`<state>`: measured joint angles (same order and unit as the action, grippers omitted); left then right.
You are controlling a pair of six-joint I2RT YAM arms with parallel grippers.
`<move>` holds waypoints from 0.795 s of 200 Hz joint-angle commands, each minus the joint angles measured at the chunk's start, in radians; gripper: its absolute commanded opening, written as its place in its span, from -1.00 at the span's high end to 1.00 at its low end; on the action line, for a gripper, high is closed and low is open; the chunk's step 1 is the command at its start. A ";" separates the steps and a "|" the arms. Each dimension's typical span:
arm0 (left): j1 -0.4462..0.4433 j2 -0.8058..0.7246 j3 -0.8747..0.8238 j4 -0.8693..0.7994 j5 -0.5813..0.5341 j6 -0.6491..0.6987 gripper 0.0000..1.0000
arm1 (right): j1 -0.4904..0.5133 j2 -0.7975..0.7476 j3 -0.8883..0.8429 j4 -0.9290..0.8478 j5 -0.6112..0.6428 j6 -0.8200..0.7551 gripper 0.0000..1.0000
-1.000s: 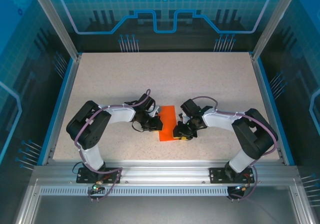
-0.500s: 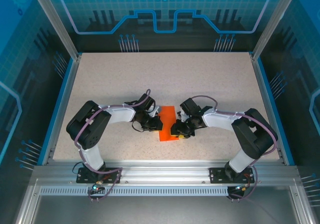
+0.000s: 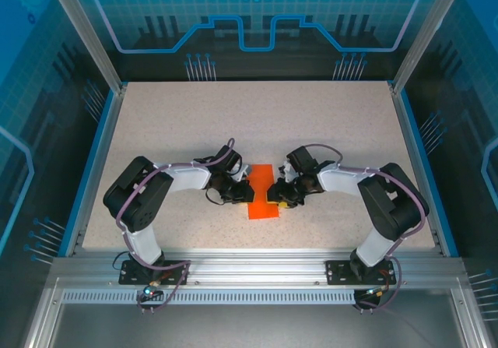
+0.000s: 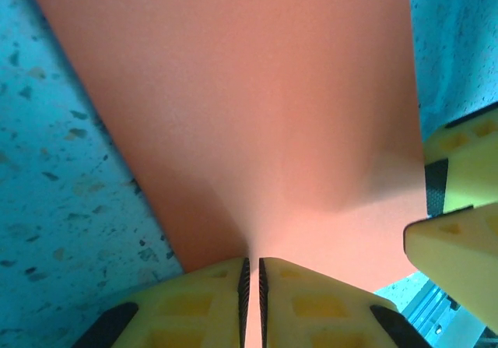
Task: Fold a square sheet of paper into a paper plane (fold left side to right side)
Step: Fold the triangle a second time at the center of the table.
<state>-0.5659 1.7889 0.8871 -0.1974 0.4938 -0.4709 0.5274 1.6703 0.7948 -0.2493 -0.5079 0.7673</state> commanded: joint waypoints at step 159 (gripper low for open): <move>-0.167 -0.493 -0.073 -0.118 -0.320 0.226 -0.22 | -0.106 0.127 0.223 -0.030 -0.064 -0.057 0.96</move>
<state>-0.6994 1.3190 0.7998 -0.2443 0.2649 -0.3065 0.4408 1.7809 0.9718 -0.2375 -0.5552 0.7372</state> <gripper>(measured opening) 0.607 0.041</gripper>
